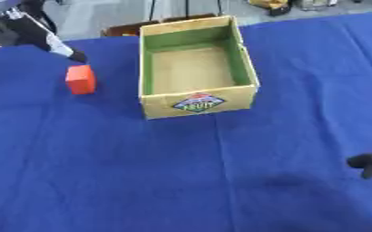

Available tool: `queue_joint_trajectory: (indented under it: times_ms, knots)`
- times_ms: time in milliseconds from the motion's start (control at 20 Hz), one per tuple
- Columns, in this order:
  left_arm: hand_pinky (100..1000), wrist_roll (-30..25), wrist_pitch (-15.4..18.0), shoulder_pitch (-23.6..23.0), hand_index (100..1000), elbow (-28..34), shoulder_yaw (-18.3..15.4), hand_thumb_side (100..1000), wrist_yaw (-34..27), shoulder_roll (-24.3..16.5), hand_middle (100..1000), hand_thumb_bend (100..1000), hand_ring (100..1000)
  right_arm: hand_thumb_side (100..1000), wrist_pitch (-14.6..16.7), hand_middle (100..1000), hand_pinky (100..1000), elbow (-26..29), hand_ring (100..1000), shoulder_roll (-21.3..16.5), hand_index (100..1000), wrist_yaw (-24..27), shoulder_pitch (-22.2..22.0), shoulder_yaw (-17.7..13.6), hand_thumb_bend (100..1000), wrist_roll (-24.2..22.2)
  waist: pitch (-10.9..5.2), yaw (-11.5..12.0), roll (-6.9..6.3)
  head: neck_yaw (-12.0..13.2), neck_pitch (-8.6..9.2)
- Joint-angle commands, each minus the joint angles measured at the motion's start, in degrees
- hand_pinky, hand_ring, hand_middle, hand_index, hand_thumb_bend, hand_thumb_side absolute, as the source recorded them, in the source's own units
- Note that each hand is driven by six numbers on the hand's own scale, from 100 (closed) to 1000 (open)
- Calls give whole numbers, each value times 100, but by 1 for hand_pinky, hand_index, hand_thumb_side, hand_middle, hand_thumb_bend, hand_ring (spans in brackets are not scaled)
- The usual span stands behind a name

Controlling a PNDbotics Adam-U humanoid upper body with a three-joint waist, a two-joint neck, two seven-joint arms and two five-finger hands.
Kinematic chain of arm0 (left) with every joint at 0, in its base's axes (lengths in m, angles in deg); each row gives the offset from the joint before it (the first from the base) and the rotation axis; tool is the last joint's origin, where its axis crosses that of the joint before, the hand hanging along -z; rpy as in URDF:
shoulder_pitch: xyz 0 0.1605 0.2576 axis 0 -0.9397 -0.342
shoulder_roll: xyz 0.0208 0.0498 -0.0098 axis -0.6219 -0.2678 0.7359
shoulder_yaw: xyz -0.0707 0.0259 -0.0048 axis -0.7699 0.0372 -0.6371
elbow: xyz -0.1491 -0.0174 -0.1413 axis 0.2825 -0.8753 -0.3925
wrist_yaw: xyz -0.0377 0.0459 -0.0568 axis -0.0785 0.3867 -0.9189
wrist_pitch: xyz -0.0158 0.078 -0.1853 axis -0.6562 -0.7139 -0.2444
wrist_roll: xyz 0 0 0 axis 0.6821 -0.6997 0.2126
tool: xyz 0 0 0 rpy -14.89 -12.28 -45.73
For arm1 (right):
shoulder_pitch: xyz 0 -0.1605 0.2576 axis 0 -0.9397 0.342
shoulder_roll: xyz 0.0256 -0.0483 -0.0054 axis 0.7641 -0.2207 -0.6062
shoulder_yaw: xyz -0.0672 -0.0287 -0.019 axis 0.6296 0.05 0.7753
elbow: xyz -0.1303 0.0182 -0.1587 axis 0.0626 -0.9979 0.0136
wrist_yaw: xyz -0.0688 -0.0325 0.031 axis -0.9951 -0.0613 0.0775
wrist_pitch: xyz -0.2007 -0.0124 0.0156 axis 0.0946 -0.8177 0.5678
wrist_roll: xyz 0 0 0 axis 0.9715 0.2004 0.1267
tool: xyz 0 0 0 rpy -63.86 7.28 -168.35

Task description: Pick up objects on the table and place them in the box.

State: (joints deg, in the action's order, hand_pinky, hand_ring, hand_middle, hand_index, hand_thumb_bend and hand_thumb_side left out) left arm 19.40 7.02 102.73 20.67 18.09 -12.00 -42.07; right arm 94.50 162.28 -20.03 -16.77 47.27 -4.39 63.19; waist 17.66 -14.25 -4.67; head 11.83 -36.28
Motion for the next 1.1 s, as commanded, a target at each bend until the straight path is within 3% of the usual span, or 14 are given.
queue_joint_trajectory:
  times_ms: [50, 600, 1100]
  knots:
    - [794, -51, 86, 41, 871, 85, -3, 584, 189, -272, 777, 859, 770, 591, 0, 528, 800, 37, 759, -55, 757, -44, 56, -13, 100, 0, -78, -14, 6, -7, -65]
    - [791, -502, 148, -62, 848, 29, 36, 548, 290, -285, 756, 864, 756, 594, 5, 528, 800, 24, 759, -29, 756, -78, 62, -11, 100, 10, -42, -26, 6, 0, -56]
    - [758, -790, -6, -145, 818, -140, -20, 515, 516, -285, 712, 827, 709, 593, 23, 528, 801, 32, 760, -21, 756, -96, 58, -10, 100, 9, -8, -10, 40, -17, -29]
